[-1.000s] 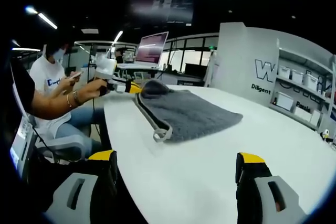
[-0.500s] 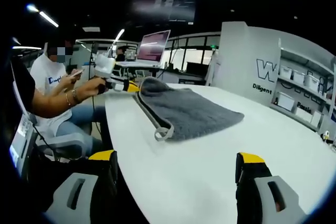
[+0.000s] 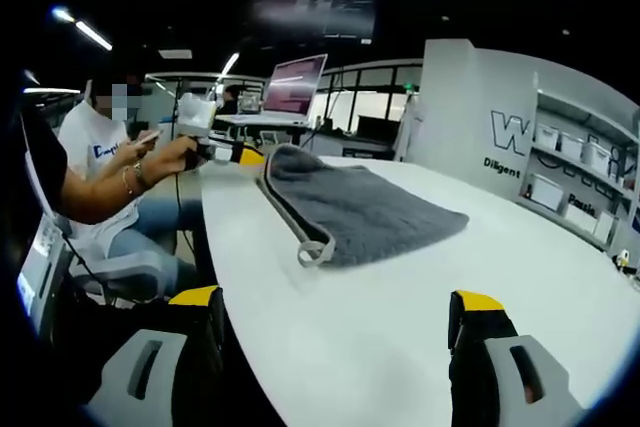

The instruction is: Open the folded towel by lifting each exposed corner and separating the folded layers until the towel lies flat within the target outline without major curled edges

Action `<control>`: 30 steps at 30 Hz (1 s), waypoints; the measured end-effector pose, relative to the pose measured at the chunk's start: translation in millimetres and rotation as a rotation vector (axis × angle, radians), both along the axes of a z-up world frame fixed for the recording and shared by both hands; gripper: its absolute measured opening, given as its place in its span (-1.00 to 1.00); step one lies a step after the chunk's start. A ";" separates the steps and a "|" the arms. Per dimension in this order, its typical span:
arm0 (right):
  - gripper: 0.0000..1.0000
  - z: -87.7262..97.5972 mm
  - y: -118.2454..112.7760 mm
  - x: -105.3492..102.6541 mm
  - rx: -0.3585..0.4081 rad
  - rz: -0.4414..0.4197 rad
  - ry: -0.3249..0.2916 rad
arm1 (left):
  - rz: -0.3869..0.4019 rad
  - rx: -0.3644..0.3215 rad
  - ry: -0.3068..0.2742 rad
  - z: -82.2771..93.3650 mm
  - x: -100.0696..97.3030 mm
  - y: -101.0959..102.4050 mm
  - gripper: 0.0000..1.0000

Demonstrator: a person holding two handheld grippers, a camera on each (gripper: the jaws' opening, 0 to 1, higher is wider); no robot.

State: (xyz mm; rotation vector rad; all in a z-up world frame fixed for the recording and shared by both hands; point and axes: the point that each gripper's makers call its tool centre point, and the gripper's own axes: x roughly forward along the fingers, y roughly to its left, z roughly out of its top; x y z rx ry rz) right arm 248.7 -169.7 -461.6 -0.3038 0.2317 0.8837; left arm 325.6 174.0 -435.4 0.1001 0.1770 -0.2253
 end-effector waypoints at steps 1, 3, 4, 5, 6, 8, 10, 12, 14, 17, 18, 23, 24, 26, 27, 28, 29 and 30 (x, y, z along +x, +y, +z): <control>0.89 -0.2 0.3 -0.2 -0.002 0.001 0.000 | 0.001 0.006 0.001 1.2 2.0 0.5 -0.44; 0.89 -0.6 1.6 -0.8 -0.002 0.006 0.001 | 0.009 0.014 -0.001 3.7 8.1 3.1 -0.44; 0.89 -0.7 2.2 -1.1 -0.003 0.008 0.001 | 0.013 0.017 -0.002 4.9 11.2 4.4 -0.44; 0.89 -0.9 2.8 -1.4 -0.003 0.010 0.002 | 0.017 0.021 -0.003 6.2 14.2 5.7 -0.44; 0.89 -1.3 3.0 -1.4 -0.005 0.011 0.003 | 0.019 0.025 -0.001 6.4 18.4 6.9 -0.44; 0.89 -1.9 2.9 -1.0 -0.007 0.010 0.004 | 0.020 0.027 0.008 5.6 21.8 8.1 -0.44; 0.89 -2.4 2.5 -0.6 -0.009 0.008 0.004 | 0.029 0.043 0.013 4.4 29.2 10.9 -0.47; 0.89 -2.4 2.1 -0.2 -0.009 0.006 0.005 | 0.038 0.063 0.014 3.8 34.6 13.9 -0.56; 0.89 -2.6 1.7 -0.2 -0.013 0.006 0.003 | 0.042 0.086 0.005 3.7 35.8 16.4 -0.67; 0.89 -3.5 1.2 -0.5 -0.022 0.007 0.001 | 0.048 0.110 -0.018 3.7 35.6 18.7 -0.87; 0.89 -3.7 1.2 -0.5 -0.024 0.008 0.000 | 0.048 0.106 -0.021 2.7 35.2 19.0 -0.87; 0.89 -3.4 1.3 -0.8 -0.022 0.009 0.001 | 0.055 0.097 -0.008 -4.8 33.7 23.5 -0.88; 0.89 -3.4 1.0 -1.0 -0.024 0.009 0.001 | 0.059 0.095 -0.004 -6.7 32.9 25.2 -0.88; 0.89 -2.2 0.3 -1.2 -0.025 0.008 -0.003 | 0.070 0.110 0.018 -13.3 31.0 30.1 -0.86; 0.89 -2.1 0.4 -1.4 -0.025 0.008 -0.003 | 0.074 0.122 0.027 -15.7 30.3 31.6 -0.85; 0.89 -2.0 0.6 -1.7 -0.025 0.009 -0.004 | 0.077 0.134 0.035 -18.1 29.7 33.1 -0.85; 0.89 -2.0 0.8 -1.9 -0.024 0.009 -0.004 | 0.081 0.146 0.044 -20.4 29.0 34.7 -0.85; 0.89 -1.9 0.9 -2.1 -0.024 0.010 -0.005 | 0.085 0.158 0.052 -22.8 28.3 36.2 -0.85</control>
